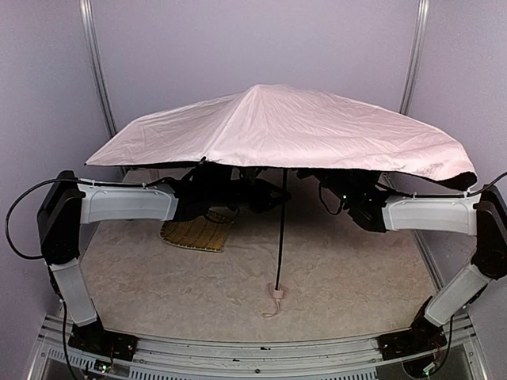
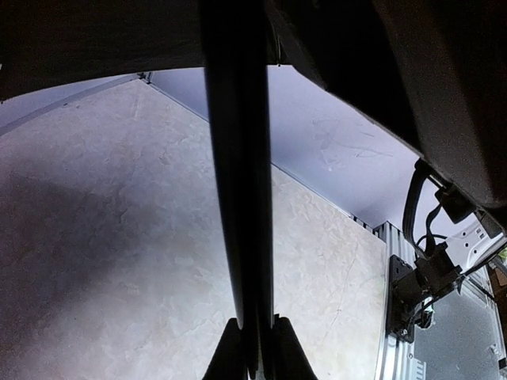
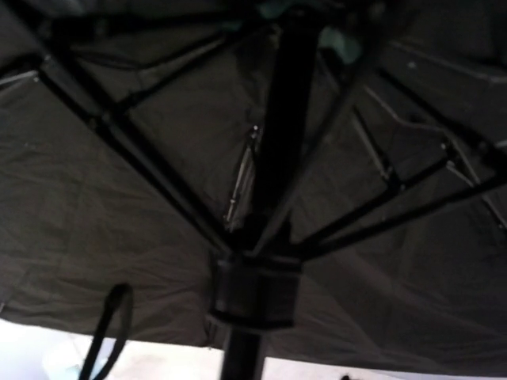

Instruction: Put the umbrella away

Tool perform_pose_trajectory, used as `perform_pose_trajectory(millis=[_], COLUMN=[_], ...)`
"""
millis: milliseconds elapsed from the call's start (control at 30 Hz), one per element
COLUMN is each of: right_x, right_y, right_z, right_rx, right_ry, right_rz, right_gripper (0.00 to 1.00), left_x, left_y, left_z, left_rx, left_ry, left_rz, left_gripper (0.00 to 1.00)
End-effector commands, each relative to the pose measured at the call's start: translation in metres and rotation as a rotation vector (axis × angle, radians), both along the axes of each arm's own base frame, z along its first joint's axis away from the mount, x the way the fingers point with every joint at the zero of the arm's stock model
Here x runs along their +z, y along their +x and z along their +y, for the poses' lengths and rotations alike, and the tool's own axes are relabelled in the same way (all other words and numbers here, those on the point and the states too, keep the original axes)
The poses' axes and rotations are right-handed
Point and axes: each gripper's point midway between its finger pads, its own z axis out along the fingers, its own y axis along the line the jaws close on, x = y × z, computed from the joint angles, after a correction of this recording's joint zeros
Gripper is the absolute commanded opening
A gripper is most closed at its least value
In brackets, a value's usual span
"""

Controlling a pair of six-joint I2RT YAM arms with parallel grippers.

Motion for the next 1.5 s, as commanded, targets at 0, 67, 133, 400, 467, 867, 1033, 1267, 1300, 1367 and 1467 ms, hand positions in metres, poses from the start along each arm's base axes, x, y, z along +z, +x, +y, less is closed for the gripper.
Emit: perform_pose_trajectory(millis=[0, 67, 133, 400, 467, 867, 1033, 1267, 1300, 1367, 1467], right_x=[0.003, 0.004, 0.004, 0.022, 0.037, 0.109, 0.122, 0.124, 0.124, 0.123, 0.117], right_y=[0.002, 0.002, 0.006, 0.001, -0.008, -0.058, -0.064, -0.064, -0.063, -0.061, -0.05], right_z=[-0.003, 0.001, 0.002, 0.003, 0.005, 0.01, 0.006, 0.002, 0.002, 0.0, -0.006], right_rx=[-0.057, -0.04, -0.046, -0.006, 0.042, 0.349, 0.366, 0.378, 0.373, 0.342, 0.24], right_ry=[-0.027, -0.022, -0.022, 0.047, 0.09, 0.325, 0.348, 0.354, 0.351, 0.333, 0.313], right_rz=[-0.011, -0.007, 0.002, -0.012, -0.041, -0.145, -0.175, -0.173, -0.175, -0.193, -0.192], right_gripper=[0.43, 0.39, 0.33, 0.0, 0.0, 0.0, 0.0, 0.0, 0.0, 0.0, 0.17], left_x=[0.046, 0.044, 0.043, 0.042, 0.039, -0.018, -0.026, -0.037, -0.035, -0.029, -0.02], left_y=[0.002, 0.001, 0.0, -0.009, -0.014, -0.028, -0.043, -0.052, -0.052, -0.051, -0.046], left_z=[0.001, 0.0, -0.001, 0.002, 0.005, 0.008, 0.007, 0.002, 0.002, 0.001, 0.0], left_rx=[0.029, 0.025, 0.025, -0.015, -0.037, -0.092, -0.139, -0.166, -0.164, -0.154, -0.104], left_ry=[-0.043, -0.035, -0.025, -0.028, -0.04, -0.031, -0.085, -0.093, -0.102, -0.125, -0.146], left_rz=[-0.136, -0.138, -0.147, -0.188, -0.224, -0.191, -0.164, -0.132, -0.13, -0.119, -0.111], left_gripper=[0.0, 0.0, 0.0, 0.03, 0.21, 0.56, 0.49, 0.08, 0.01, 0.0, 0.0])
